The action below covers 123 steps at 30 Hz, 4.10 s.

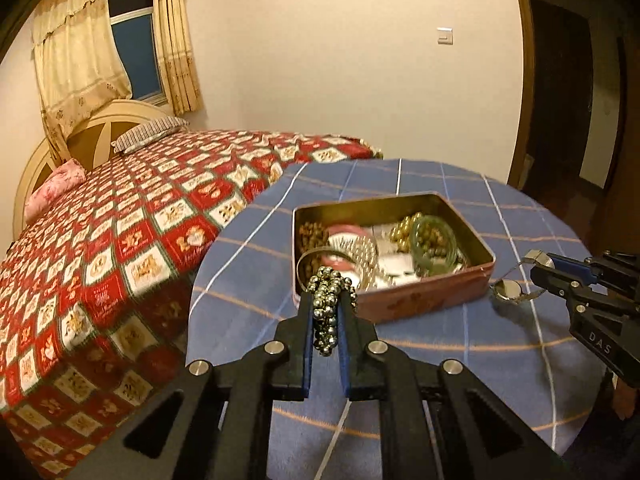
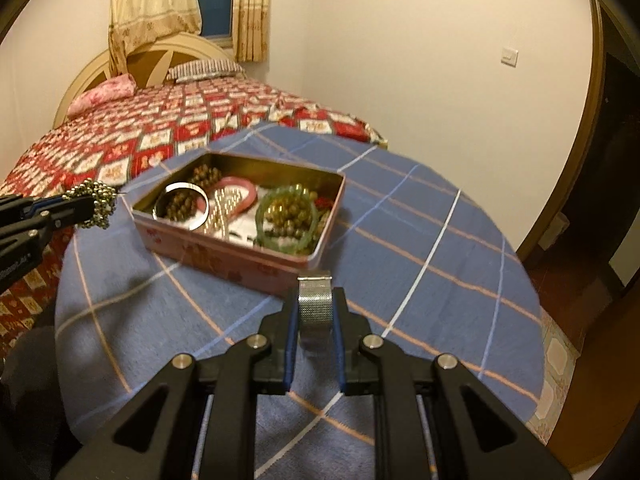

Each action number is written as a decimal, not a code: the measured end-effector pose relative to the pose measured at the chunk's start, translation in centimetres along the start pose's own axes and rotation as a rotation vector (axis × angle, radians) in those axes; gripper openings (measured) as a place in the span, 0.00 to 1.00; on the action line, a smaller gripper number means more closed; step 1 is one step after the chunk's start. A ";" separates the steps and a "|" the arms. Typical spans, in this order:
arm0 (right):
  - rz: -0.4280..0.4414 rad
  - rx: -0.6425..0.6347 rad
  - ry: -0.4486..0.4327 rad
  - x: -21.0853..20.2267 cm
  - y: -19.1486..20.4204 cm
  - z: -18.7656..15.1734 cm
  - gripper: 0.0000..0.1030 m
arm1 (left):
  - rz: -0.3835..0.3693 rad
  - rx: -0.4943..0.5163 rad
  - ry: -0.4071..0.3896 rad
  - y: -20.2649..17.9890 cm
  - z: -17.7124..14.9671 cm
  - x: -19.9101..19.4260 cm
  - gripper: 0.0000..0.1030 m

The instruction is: Organize jewelry

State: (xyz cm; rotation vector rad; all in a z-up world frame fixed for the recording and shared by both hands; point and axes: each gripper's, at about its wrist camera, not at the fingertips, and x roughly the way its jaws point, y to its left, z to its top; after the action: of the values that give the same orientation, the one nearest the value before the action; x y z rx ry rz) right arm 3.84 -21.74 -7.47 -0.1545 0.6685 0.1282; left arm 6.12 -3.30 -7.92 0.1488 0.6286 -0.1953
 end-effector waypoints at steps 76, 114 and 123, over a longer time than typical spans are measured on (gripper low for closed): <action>0.004 -0.066 0.012 8.8 1.5 8.7 0.35 | 0.036 0.079 0.085 -0.8 6.4 10.6 0.32; -0.044 0.037 -0.095 2.0 -1.0 8.2 0.60 | 0.134 0.007 -0.036 2.8 5.4 2.8 0.86; -0.042 0.033 -0.097 1.9 -1.0 8.2 0.61 | 0.134 0.010 -0.039 2.7 5.3 2.9 0.86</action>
State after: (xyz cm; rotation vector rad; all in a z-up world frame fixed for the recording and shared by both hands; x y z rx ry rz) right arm 10.42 -21.10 -2.22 -0.1294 0.5702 0.0831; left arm 12.02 -2.11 -5.16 0.1957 0.5772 -0.0716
